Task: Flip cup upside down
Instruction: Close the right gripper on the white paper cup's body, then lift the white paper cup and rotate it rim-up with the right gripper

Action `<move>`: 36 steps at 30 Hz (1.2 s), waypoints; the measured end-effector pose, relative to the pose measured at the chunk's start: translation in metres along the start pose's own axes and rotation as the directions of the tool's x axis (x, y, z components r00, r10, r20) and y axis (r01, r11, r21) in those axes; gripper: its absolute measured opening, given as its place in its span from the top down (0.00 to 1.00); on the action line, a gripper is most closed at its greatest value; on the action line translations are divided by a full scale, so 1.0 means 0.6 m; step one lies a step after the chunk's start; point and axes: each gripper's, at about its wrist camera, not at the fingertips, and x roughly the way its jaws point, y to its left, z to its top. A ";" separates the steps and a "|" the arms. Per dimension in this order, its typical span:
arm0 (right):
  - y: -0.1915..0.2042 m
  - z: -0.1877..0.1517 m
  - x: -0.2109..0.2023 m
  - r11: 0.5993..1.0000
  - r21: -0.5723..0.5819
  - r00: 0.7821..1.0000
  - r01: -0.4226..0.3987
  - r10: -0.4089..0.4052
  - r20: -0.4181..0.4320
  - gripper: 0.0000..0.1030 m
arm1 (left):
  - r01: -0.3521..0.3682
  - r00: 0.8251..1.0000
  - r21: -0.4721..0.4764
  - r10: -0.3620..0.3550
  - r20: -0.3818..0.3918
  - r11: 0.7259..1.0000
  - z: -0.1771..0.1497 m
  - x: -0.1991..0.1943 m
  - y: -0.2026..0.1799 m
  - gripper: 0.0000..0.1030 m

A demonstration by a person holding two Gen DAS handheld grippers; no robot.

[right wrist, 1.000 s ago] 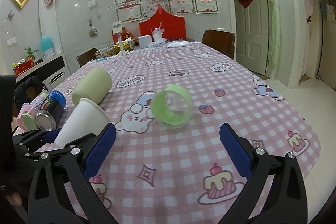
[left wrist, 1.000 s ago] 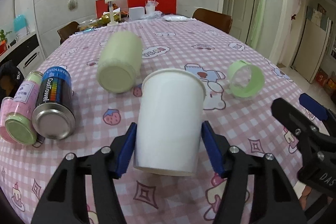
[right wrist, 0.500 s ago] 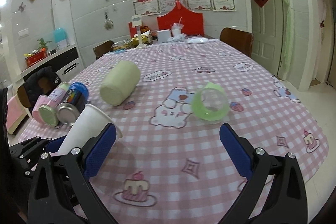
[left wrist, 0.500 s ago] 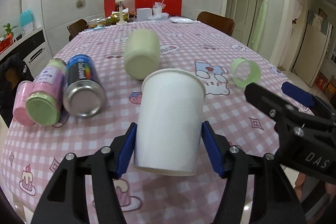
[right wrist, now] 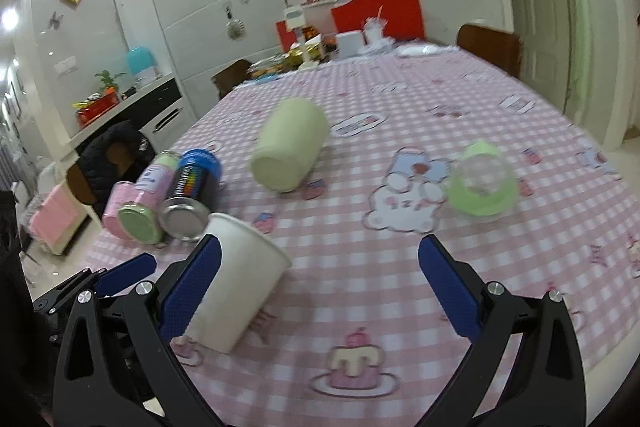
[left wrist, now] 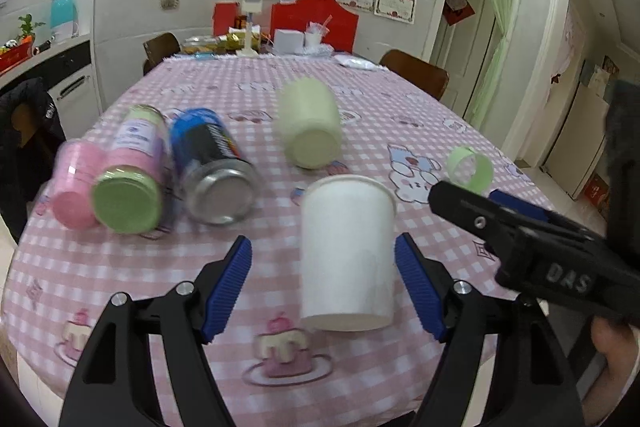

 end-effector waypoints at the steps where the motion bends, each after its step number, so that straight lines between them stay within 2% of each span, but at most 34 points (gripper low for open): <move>1: 0.004 0.002 0.008 1.000 0.013 1.000 -0.014 0.014 -0.020 0.07 | -0.028 1.000 -0.007 0.028 0.014 1.000 0.001 -0.008 0.012 0.28; 4: 0.014 0.006 0.032 0.997 0.064 0.996 -0.040 0.045 -0.076 0.08 | -0.148 0.988 -0.049 0.149 0.034 0.988 0.004 -0.017 0.048 0.27; 7: 0.024 0.007 0.061 0.990 0.114 0.985 -0.084 0.100 -0.138 0.08 | -0.209 0.976 -0.091 0.213 0.035 0.974 0.008 -0.016 0.077 0.27; 12: 0.048 0.004 0.101 0.980 0.152 0.965 -0.130 0.161 -0.207 0.08 | -0.200 0.977 -0.141 0.208 0.043 0.970 0.009 -0.012 0.114 0.27; 21: 0.050 0.015 0.135 0.982 0.149 0.962 -0.113 0.146 -0.231 0.08 | -0.179 0.982 -0.136 0.185 0.033 0.974 0.003 0.007 0.126 0.27; 22: 0.052 0.015 0.136 0.984 0.139 0.962 -0.113 0.143 -0.231 0.10 | -0.176 0.983 -0.136 0.183 0.034 0.975 0.002 0.010 0.127 0.27; 25: 0.059 0.016 0.131 0.987 0.103 0.963 -0.122 0.143 -0.228 0.28 | -0.172 0.984 -0.134 0.178 0.032 0.976 0.001 0.014 0.122 0.27; 26: 0.060 0.017 0.132 0.987 0.098 0.962 -0.128 0.148 -0.229 0.31 | -0.171 0.984 -0.136 0.177 0.032 0.976 0.002 0.014 0.121 0.27; 30: 0.058 0.023 0.112 0.989 0.061 0.970 -0.133 0.142 -0.195 0.32 | -0.164 0.985 -0.140 0.170 0.037 0.977 0.005 0.015 0.110 0.27; 34: 0.064 0.039 0.064 0.995 -0.069 0.994 -0.070 0.064 -0.087 0.32 | -0.155 0.986 -0.143 0.163 0.047 0.978 0.009 0.009 0.098 0.27; 36: 0.069 0.043 0.047 0.990 -0.140 0.999 -0.013 0.008 -0.035 0.45 | -0.154 0.985 -0.142 0.163 0.052 0.978 0.009 0.007 0.094 0.27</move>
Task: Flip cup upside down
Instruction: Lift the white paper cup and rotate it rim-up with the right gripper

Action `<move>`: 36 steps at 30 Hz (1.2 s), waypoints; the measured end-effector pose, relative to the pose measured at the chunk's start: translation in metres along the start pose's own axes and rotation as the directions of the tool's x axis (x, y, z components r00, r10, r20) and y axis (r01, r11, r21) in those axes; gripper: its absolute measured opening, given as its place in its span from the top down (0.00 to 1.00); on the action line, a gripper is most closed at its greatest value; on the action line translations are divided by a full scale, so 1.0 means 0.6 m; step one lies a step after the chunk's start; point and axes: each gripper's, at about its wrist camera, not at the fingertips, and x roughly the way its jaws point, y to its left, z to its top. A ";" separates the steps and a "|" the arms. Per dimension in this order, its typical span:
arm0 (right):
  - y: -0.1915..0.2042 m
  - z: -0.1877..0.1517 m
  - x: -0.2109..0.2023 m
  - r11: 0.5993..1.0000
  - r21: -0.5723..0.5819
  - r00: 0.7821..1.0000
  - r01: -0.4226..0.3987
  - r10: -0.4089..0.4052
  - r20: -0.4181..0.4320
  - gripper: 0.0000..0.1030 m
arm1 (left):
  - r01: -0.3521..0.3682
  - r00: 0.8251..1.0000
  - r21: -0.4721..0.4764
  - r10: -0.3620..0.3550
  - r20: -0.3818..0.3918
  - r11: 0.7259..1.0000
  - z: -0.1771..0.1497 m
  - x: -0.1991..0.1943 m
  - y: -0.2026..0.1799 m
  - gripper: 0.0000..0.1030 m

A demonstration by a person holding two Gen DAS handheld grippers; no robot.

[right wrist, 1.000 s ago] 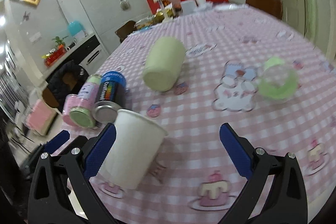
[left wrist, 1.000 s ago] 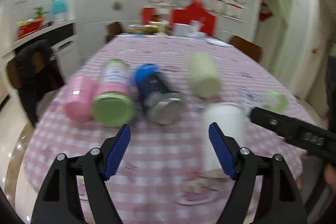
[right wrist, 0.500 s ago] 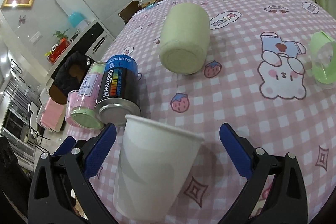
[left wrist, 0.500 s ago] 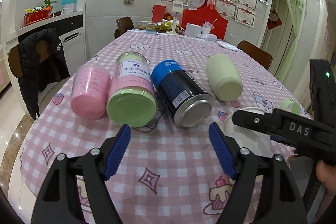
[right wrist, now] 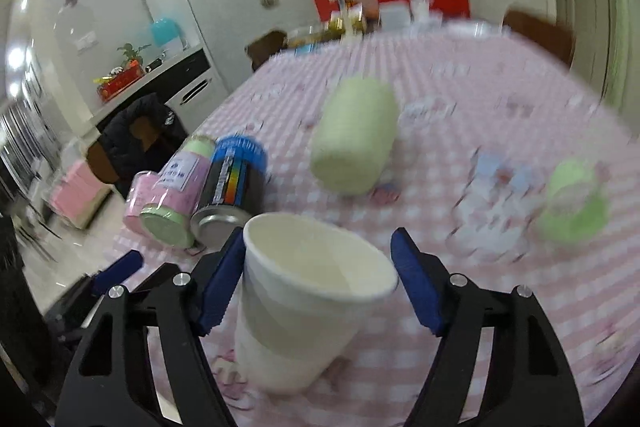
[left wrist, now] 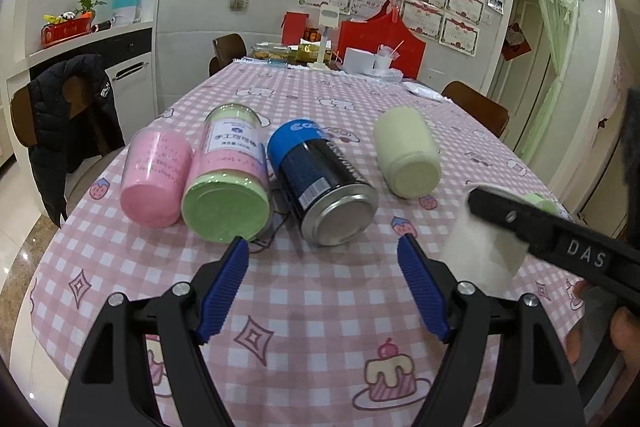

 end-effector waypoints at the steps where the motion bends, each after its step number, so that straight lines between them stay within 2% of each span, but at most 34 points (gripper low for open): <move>1: 0.003 0.002 -0.009 0.998 -0.045 0.998 0.054 -0.053 0.025 0.47 | 0.000 1.000 -0.002 0.000 0.003 1.000 0.000 -0.001 -0.003 0.27; 4: 0.002 0.001 -0.013 0.986 -0.100 0.990 0.136 -0.130 0.061 0.47 | -0.003 1.000 -0.006 0.003 0.008 1.000 0.001 -0.003 -0.012 0.27; 9: -0.015 -0.007 -0.015 0.995 -0.046 0.994 0.087 -0.084 0.063 0.47 | -0.004 1.000 0.005 0.004 0.002 1.000 0.001 -0.001 -0.022 0.27; 10: -0.021 -0.009 -0.018 0.996 -0.022 0.993 0.092 -0.090 0.071 0.41 | -0.002 1.000 0.007 0.002 0.003 1.000 0.002 -0.001 -0.026 0.27; 11: -0.030 -0.011 -0.023 0.995 0.016 0.991 0.102 -0.103 0.083 0.30 | 0.000 1.000 0.009 0.000 0.005 1.000 0.003 -0.001 -0.029 0.27; 13: -0.057 -0.018 -0.035 0.986 0.126 0.989 0.108 -0.120 0.092 0.16 | -0.004 1.000 0.010 0.004 0.011 1.000 0.007 -0.001 -0.034 0.27; 14: -0.067 -0.020 -0.035 0.982 0.168 0.991 0.090 -0.105 0.086 0.15 | -0.003 1.000 0.009 0.003 0.015 1.000 0.009 -0.001 -0.034 0.27; 18: -0.109 -0.036 -0.015 0.942 0.335 1.000 -0.013 0.007 0.019 0.14 | 0.005 1.000 0.021 -0.005 0.019 1.000 0.026 0.011 -0.049 0.27; 21: -0.136 -0.044 0.022 0.887 0.454 0.993 -0.088 0.113 -0.027 0.14 | -0.006 1.000 0.034 0.006 0.004 0.999 0.027 0.022 -0.061 0.27; 24: -0.136 -0.039 0.040 0.879 0.467 0.990 -0.099 0.135 -0.045 0.14 | -0.015 1.000 0.045 0.016 -0.015 0.999 0.023 0.034 -0.064 0.27; 27: -0.129 -0.029 0.058 0.867 0.476 0.979 -0.145 0.196 -0.059 0.14 | -0.024 0.999 0.042 0.026 -0.032 0.999 0.022 0.045 -0.060 0.27; 31: -0.120 -0.021 0.073 0.881 0.452 0.979 -0.143 0.193 -0.067 0.28 | -0.031 0.999 0.028 0.032 -0.042 0.999 0.024 0.056 -0.048 0.27; 36: -0.105 -0.010 0.085 0.902 0.409 0.980 -0.135 0.183 -0.079 0.29 | -0.034 0.998 0.025 0.035 -0.056 0.999 0.024 0.067 -0.042 0.27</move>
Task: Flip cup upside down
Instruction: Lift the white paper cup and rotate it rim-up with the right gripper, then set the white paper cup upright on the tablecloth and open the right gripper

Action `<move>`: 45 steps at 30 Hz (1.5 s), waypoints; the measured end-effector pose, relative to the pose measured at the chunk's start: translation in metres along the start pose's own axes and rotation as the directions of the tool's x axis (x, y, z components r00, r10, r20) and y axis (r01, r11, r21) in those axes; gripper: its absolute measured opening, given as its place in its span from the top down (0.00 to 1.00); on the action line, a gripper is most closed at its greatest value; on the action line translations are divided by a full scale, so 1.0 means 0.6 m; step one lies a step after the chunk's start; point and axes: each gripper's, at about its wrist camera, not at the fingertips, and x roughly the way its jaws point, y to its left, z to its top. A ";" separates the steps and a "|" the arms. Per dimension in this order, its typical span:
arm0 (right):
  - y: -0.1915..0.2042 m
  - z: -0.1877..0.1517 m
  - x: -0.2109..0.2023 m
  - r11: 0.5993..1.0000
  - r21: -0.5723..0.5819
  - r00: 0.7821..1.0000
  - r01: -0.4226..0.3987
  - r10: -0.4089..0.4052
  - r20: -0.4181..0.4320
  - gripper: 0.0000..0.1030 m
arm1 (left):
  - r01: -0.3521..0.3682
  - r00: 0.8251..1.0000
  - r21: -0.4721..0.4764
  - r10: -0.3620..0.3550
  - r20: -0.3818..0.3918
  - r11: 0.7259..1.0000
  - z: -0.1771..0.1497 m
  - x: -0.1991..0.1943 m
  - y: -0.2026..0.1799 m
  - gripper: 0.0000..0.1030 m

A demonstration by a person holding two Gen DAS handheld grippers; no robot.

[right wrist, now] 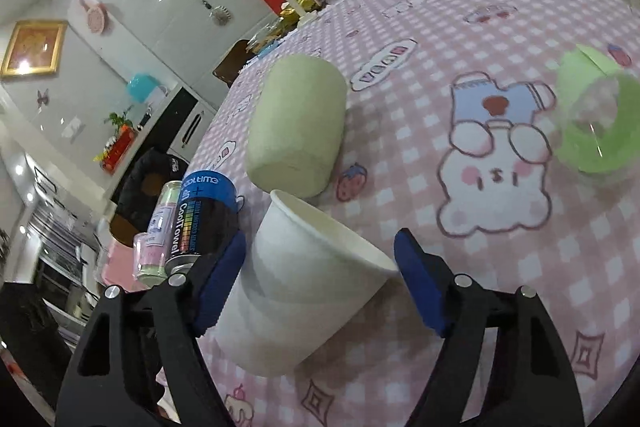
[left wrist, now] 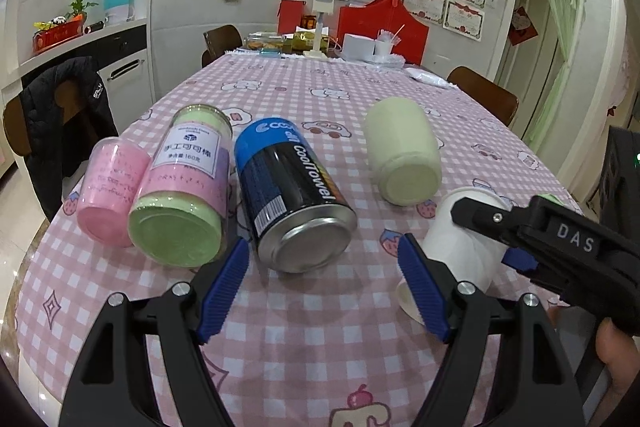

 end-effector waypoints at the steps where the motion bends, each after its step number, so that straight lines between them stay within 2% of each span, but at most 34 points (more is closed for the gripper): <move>1: 0.004 0.000 -0.001 1.000 -0.007 1.000 0.011 -0.011 0.000 0.29 | -0.001 1.000 0.001 0.001 -0.003 1.000 -0.001 0.002 0.001 0.27; 3: 0.003 -0.002 -0.007 0.999 -0.004 0.999 0.039 -0.039 0.021 0.28 | -0.001 1.000 -0.004 0.001 -0.002 1.000 -0.001 0.003 0.003 0.27; 5: -0.003 -0.009 -0.018 0.997 0.020 0.996 0.074 -0.075 0.043 0.14 | 0.004 1.000 -0.011 -0.004 -0.003 1.000 0.001 0.006 0.004 0.27; 6: -0.009 -0.013 -0.020 0.996 0.045 0.996 0.076 -0.078 0.041 0.11 | 0.005 1.000 -0.014 -0.005 -0.001 1.000 0.002 0.008 0.003 0.27; 10: -0.025 -0.022 -0.017 0.993 0.103 0.998 0.051 -0.055 0.037 0.10 | 0.023 1.000 -0.007 -0.023 -0.009 1.000 0.004 0.017 -0.003 0.27; 16: -0.009 -0.011 0.003 0.996 0.084 0.999 0.031 -0.033 0.023 0.10 | 0.031 0.999 0.010 -0.030 -0.011 0.999 0.002 0.021 -0.003 0.27; 18: -0.002 -0.007 0.015 0.997 0.075 1.000 0.018 -0.018 0.000 0.15 | 0.025 1.000 0.003 -0.025 -0.008 1.000 0.003 0.021 0.003 0.27; 20: 0.002 -0.004 0.026 0.997 0.071 1.000 -0.007 0.009 -0.024 0.26 | 0.022 1.000 -0.009 -0.023 -0.005 1.000 0.005 0.020 0.009 0.27; 21: 0.004 -0.002 0.028 0.998 0.065 1.000 -0.010 0.012 -0.027 0.26 | 0.023 1.000 -0.012 -0.023 -0.003 1.000 0.005 0.020 0.012 0.27; 26: 0.027 0.007 0.022 1.000 -0.028 1.000 -0.003 0.003 0.004 0.26 | 0.035 0.999 -0.018 -0.035 -0.004 0.999 0.006 0.018 0.018 0.27; 28: 0.045 0.010 0.008 0.994 -0.110 0.999 0.022 -0.019 0.030 0.26 | 0.045 0.999 -0.022 -0.045 -0.004 0.999 0.006 0.016 0.017 0.27; 30: 0.064 0.011 -0.004 0.978 -0.199 0.997 0.068 -0.057 0.061 0.26 | 0.058 0.998 -0.023 -0.058 -0.004 0.998 0.007 0.012 0.016 0.27; 31: 0.077 0.009 -0.015 0.957 -0.264 0.991 0.118 -0.095 0.097 0.26 | 0.058 0.998 -0.019 -0.058 0.001 0.998 0.008 0.009 0.015 0.27; 33: 0.093 0.001 -0.035 0.905 -0.359 0.969 0.227 -0.171 0.180 0.26 | 0.055 0.998 -0.014 -0.055 0.008 0.998 0.009 0.004 0.012 0.27; 36: 0.092 -0.006 -0.050 0.856 -0.412 0.942 0.313 -0.224 0.250 0.26 | 0.053 0.999 -0.019 -0.052 0.011 0.998 0.008 -0.001 0.009 0.27; 42: 0.075 -0.035 -0.042 0.787 -0.480 0.916 0.387 -0.269 0.297 0.26 | 0.041 0.999 0.005 -0.041 0.004 0.999 -0.002 -0.009 -0.004 0.27; 45: 0.069 -0.047 -0.038 0.774 -0.505 0.920 0.381 -0.263 0.291 0.26 | 0.033 0.999 0.008 -0.033 -0.001 0.999 -0.006 -0.011 -0.005 0.27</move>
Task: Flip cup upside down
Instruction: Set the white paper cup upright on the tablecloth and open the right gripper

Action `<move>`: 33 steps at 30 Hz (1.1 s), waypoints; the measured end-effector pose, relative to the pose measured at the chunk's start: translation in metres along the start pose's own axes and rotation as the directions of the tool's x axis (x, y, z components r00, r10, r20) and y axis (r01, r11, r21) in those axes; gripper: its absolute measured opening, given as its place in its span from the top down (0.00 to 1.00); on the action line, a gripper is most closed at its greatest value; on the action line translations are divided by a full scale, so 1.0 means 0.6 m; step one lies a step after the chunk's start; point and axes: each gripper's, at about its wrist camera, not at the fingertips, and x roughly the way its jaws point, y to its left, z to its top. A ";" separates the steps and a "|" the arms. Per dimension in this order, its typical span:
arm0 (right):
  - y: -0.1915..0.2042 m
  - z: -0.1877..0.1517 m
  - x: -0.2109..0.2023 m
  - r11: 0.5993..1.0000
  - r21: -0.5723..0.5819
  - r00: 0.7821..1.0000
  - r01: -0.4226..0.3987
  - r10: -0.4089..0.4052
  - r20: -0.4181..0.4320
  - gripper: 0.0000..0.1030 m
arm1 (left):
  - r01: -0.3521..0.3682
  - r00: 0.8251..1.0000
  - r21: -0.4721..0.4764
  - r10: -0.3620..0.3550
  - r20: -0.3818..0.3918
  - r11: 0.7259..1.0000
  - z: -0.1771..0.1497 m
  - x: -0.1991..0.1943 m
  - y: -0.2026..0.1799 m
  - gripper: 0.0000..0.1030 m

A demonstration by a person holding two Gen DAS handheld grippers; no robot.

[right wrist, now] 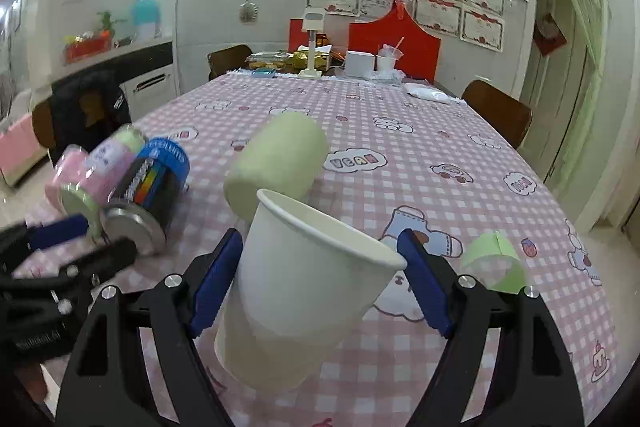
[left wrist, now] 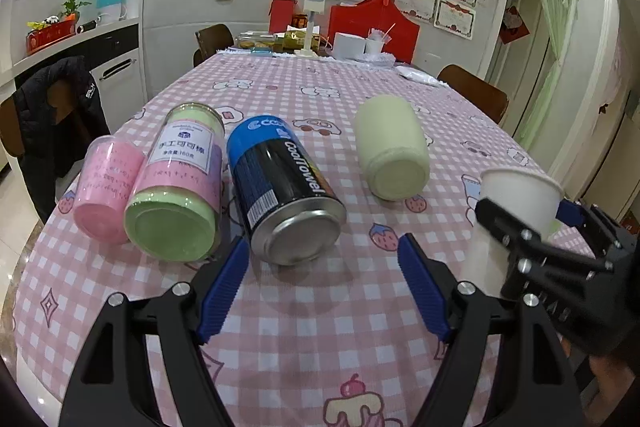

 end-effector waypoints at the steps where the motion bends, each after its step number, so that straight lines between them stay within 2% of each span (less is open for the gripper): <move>1: 0.000 -0.004 -0.001 1.000 -0.003 1.000 -0.005 0.005 0.001 0.26 | 0.001 1.000 0.000 -0.001 0.000 1.000 -0.001 -0.001 -0.001 0.27; 9: 0.001 -0.026 -0.027 0.999 0.034 0.999 -0.041 0.040 0.017 0.25 | 0.008 1.000 0.019 -0.008 -0.006 1.000 -0.013 -0.016 -0.004 0.27; 13: 0.002 -0.036 -0.040 0.996 0.063 0.998 -0.065 0.064 0.021 0.20 | 0.010 1.000 0.023 -0.010 0.004 1.000 -0.019 -0.031 0.002 0.27; 19: 0.010 -0.034 -0.063 0.992 0.076 0.995 -0.096 0.093 0.041 0.19 | 0.009 1.000 0.031 -0.010 0.021 0.999 -0.023 -0.056 0.012 0.27; 25: 0.008 -0.032 -0.080 0.992 0.083 0.995 -0.093 0.089 0.048 0.17 | 0.009 1.000 0.046 -0.010 0.026 0.999 -0.023 -0.084 0.015 0.27; 27: 0.001 -0.030 -0.093 0.989 0.100 0.993 -0.106 0.100 0.061 0.17 | 0.010 0.999 0.050 -0.012 0.046 0.999 -0.021 -0.103 0.013 0.27; 29: -0.005 -0.027 -0.107 0.982 0.126 0.988 -0.143 0.134 0.076 0.12 | 0.015 0.998 0.053 -0.018 0.058 0.998 -0.019 -0.116 0.011 0.27; 33: -0.015 -0.021 -0.136 0.971 0.161 0.982 -0.174 0.159 0.102 0.12 | 0.002 0.997 0.059 -0.007 0.074 0.998 -0.019 -0.142 0.004 0.27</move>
